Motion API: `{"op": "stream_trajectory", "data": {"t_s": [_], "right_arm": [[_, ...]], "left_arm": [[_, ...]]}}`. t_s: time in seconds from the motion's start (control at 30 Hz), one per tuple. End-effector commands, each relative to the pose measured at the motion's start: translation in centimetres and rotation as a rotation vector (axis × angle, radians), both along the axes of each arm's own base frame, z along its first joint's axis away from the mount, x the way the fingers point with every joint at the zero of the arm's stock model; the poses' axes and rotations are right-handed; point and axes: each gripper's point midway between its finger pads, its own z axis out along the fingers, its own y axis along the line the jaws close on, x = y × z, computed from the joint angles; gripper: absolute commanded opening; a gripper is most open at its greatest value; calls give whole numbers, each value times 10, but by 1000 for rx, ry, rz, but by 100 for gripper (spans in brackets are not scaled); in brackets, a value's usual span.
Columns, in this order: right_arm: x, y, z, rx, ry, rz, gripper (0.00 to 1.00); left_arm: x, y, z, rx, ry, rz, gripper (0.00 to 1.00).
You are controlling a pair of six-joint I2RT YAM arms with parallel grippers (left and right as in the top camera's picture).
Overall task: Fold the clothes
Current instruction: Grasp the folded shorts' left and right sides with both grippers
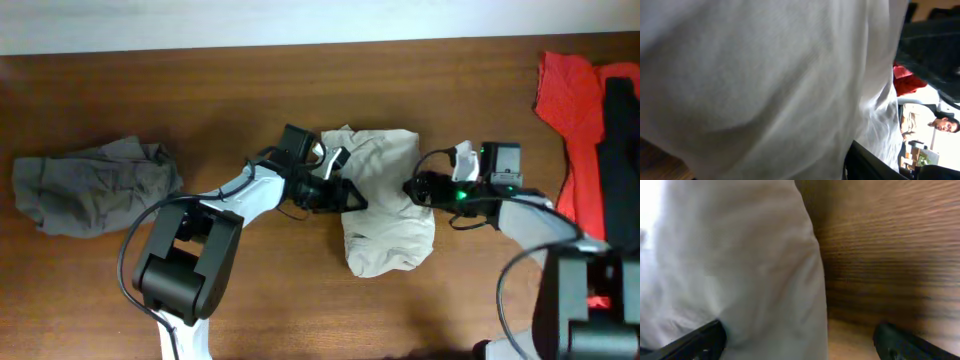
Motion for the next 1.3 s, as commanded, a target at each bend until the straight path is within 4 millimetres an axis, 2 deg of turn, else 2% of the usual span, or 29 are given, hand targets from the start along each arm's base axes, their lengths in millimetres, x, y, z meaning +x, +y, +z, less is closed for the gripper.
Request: {"op": "stream_trajectory", "data": {"t_s": [0.0,0.07,0.2,0.43,0.57,0.63,0.7,0.77,0.83,0.9,0.97,1.03,1.13,1.27], "right_arm": [[-2,13,-12,81,8,63,99],[-2,20,-17,126,3,95,99],[-5,41,-9,243,-65,220,95],[-19,48,-7,288,-40,270,87],[-23,49,-9,291,-22,269,78],[-23,49,-9,291,-22,269,70],[-23,49,-9,291,-22,269,62],[-23,49,-9,292,-21,268,41],[-21,48,-7,296,-19,262,19],[-20,51,-1,317,-30,272,4],[-19,55,12,351,-50,288,4],[-20,56,20,356,-43,286,4],[-21,64,35,354,-50,313,4],[-23,86,61,349,-82,373,4]], "left_arm": [[-3,-1,-5,8,4,-9,57],[-3,0,-5,11,2,-8,57],[-3,-1,-5,11,2,-8,57],[-3,-1,-5,11,2,-8,57],[-2,0,-6,14,0,-7,57],[-2,0,-6,16,-3,-5,56],[-1,-1,-5,13,-8,-5,53],[0,-1,-5,9,-16,-5,49],[2,-2,-4,4,-33,-13,35],[4,-2,-2,1,-54,-25,19],[8,-3,6,-10,-84,-30,7],[11,-5,14,-20,-118,-41,1],[13,-5,34,-36,-178,-53,1],[14,5,59,14,-250,-33,1]]}}
